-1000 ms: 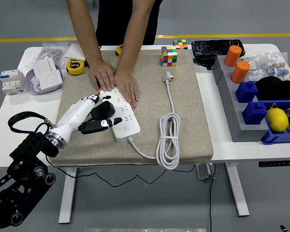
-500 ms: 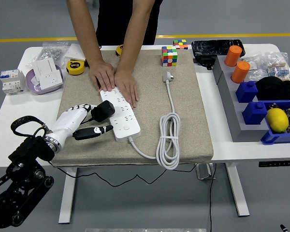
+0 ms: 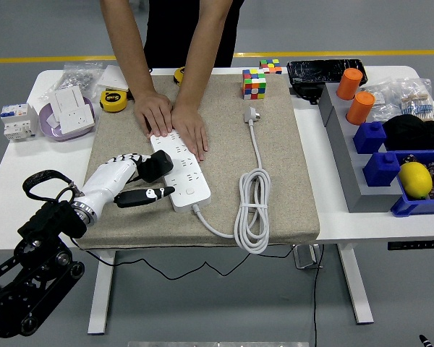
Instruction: Pick up the plug,place it near the board,insert it into the board,press the button
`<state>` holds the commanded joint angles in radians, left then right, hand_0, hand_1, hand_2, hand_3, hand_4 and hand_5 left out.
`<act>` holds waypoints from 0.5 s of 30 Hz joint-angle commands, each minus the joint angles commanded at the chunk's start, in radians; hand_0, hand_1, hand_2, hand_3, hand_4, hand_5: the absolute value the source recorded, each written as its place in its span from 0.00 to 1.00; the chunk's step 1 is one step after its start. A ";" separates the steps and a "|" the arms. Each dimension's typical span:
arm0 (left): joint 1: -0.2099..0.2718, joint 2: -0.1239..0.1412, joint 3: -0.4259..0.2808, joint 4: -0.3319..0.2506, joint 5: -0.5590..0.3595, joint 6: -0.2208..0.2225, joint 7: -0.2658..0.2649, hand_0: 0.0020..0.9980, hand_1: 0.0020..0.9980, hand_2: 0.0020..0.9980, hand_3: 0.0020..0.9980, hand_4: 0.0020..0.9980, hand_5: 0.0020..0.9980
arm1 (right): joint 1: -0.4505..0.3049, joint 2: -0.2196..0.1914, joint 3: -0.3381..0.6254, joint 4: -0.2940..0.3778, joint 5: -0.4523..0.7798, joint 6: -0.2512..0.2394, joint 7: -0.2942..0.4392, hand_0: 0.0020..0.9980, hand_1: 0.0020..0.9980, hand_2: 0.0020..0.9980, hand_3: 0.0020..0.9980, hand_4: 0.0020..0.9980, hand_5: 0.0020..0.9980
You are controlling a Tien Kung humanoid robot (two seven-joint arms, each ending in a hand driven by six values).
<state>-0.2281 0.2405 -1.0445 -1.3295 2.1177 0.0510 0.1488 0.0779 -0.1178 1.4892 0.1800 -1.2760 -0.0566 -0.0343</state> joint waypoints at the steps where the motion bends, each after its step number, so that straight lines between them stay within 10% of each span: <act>1: -0.002 0.000 0.002 0.000 0.001 0.000 0.000 0.96 0.96 0.90 0.88 1.00 0.94 | 0.000 0.000 0.000 0.000 0.000 0.000 0.000 0.83 0.76 0.74 0.77 1.00 0.92; 15: -0.031 0.023 0.043 0.008 0.016 -0.003 0.005 0.96 0.96 0.90 0.88 1.00 0.95 | -0.001 -0.002 -0.001 0.000 -0.002 0.000 -0.007 0.83 0.76 0.74 0.77 1.00 0.92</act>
<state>-0.2592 0.2636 -1.0015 -1.3220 2.1338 0.0475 0.1539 0.0765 -0.1196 1.4883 0.1800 -1.2781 -0.0569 -0.0415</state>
